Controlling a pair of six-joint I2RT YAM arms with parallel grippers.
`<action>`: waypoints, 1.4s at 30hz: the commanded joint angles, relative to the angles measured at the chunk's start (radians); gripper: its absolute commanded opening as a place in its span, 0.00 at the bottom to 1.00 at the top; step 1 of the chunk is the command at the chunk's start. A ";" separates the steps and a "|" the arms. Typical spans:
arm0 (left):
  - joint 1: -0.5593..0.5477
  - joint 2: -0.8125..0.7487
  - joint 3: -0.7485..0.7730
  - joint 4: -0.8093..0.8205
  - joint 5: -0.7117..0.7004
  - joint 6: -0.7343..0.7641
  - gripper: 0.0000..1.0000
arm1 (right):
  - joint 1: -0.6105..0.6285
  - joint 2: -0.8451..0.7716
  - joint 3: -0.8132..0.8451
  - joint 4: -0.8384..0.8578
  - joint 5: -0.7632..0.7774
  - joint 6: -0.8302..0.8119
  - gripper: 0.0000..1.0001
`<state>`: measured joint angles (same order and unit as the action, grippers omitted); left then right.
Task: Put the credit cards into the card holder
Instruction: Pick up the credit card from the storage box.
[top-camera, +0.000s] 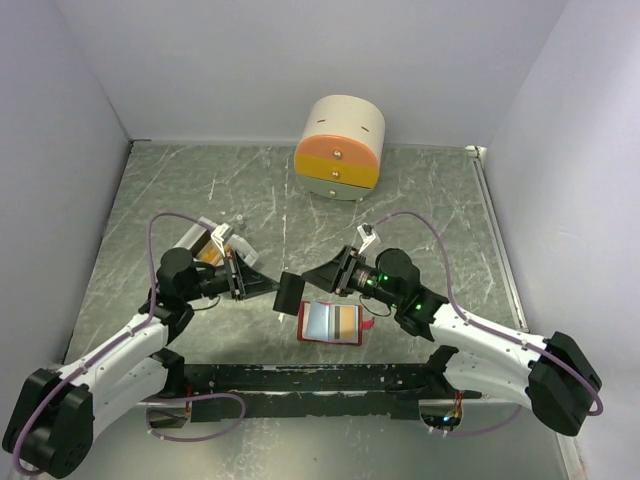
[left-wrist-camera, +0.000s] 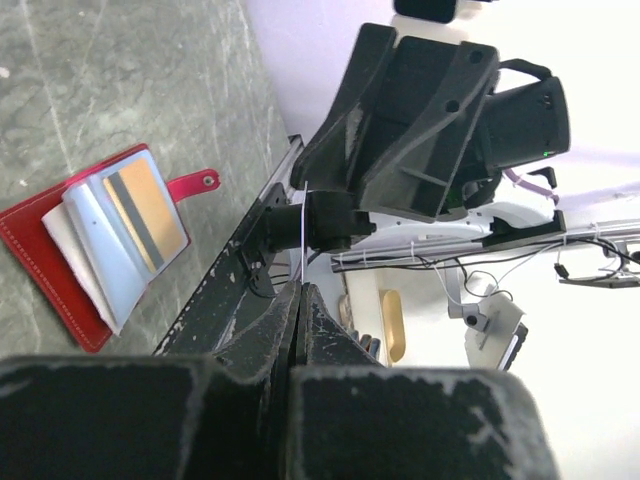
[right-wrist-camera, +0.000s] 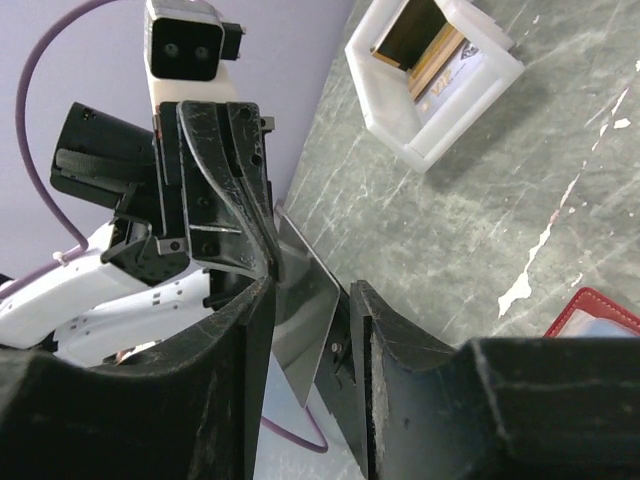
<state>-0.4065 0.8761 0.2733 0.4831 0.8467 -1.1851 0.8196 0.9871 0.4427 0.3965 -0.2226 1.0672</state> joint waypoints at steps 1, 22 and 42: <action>-0.016 0.003 0.003 0.146 0.028 -0.046 0.07 | 0.002 0.021 0.021 0.083 -0.036 0.014 0.36; -0.089 0.058 0.069 -0.107 -0.094 0.113 0.51 | 0.000 -0.082 -0.054 0.031 -0.006 -0.050 0.00; -0.395 0.349 0.184 -0.181 -0.360 0.289 0.19 | -0.036 -0.180 -0.036 -0.531 0.251 -0.265 0.00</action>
<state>-0.7521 1.1614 0.4294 0.1806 0.5251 -0.8921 0.7998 0.8196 0.4187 -0.0803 -0.0219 0.8326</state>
